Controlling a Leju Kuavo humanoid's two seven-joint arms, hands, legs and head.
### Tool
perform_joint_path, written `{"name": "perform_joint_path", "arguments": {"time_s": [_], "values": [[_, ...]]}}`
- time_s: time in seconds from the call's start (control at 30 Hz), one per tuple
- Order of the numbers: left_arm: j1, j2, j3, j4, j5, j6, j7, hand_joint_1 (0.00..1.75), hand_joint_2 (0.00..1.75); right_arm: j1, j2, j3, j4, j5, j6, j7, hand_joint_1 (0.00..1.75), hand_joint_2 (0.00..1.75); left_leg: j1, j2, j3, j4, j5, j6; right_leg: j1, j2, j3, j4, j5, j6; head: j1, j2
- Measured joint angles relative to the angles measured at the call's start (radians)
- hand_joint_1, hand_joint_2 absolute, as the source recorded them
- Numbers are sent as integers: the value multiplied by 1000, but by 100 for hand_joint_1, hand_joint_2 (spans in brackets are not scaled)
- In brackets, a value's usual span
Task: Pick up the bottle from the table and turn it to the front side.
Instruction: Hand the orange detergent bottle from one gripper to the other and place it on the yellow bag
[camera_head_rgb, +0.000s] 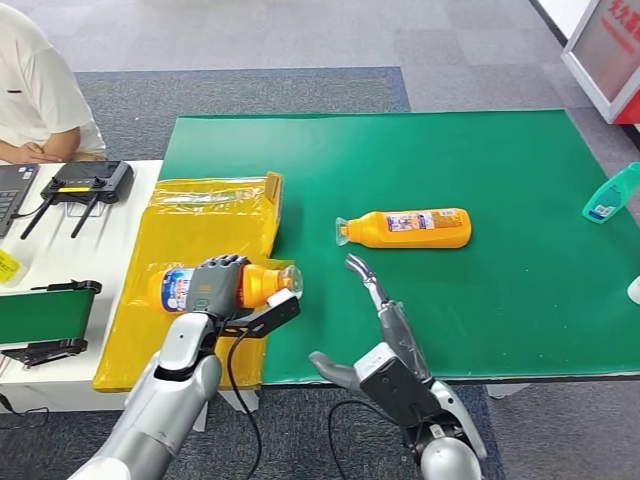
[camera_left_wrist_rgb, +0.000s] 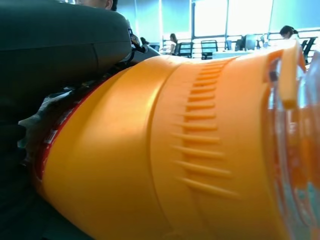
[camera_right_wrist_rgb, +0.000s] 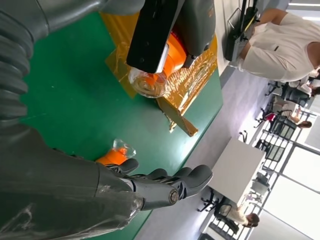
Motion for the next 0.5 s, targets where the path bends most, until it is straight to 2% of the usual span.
{"name": "perform_joint_path", "arguments": {"time_s": [0.27,0.4,0.5], "values": [[-13,-10,0,27,0,0,7,175,175,-2,0,-5,8,-4,0,-1,0,175,0,0,0,0,0,0,0,0,0,0,0,0,0,0],[-19,-11,-2,40,4,-3,18,0,175,-3,0,-8,10,-9,1,-4,0,175,0,0,0,0,0,0,0,0,0,0,0,0,0,0],[-21,-12,1,47,15,-3,9,0,175,-1,0,-11,15,-11,2,-5,0,175,0,0,0,0,0,0,0,0,0,0,0,0,0,0]]}}
